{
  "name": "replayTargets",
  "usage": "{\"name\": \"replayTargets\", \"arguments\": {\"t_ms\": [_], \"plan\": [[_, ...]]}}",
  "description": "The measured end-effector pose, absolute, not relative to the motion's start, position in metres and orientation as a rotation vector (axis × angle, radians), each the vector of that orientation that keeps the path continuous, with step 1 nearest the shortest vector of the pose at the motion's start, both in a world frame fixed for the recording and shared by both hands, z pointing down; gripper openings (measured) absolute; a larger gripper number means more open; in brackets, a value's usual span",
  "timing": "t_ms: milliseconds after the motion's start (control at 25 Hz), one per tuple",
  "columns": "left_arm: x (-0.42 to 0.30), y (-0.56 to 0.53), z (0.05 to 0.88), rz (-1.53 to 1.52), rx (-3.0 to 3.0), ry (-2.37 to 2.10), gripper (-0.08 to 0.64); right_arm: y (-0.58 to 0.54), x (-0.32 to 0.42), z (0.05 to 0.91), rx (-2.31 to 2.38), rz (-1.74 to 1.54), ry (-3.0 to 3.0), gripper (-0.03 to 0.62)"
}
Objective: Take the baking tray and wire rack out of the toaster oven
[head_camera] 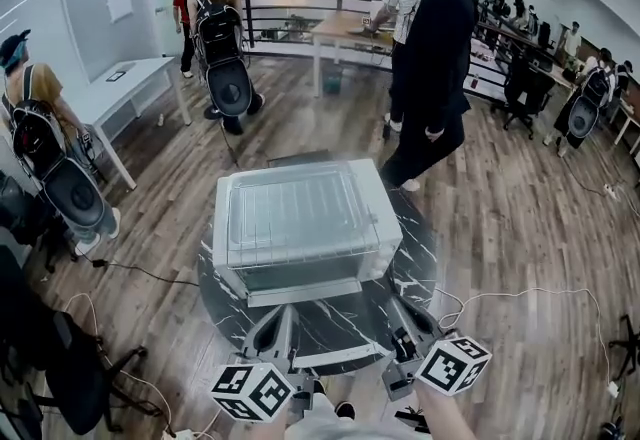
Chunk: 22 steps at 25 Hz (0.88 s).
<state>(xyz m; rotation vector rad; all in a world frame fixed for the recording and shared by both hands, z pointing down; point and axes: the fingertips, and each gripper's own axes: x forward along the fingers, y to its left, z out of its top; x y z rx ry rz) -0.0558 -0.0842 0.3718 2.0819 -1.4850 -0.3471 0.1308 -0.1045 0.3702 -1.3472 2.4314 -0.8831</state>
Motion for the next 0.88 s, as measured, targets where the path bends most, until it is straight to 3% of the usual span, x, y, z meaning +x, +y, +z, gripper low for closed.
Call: {"name": "replayTargets", "arguments": {"t_ms": [880], "plan": [[0.008,-0.007,0.322,-0.081,2.429,-1.801,0.002,-0.024,0.156,0.324,-1.324,-0.278,2.742,0.002]]}}
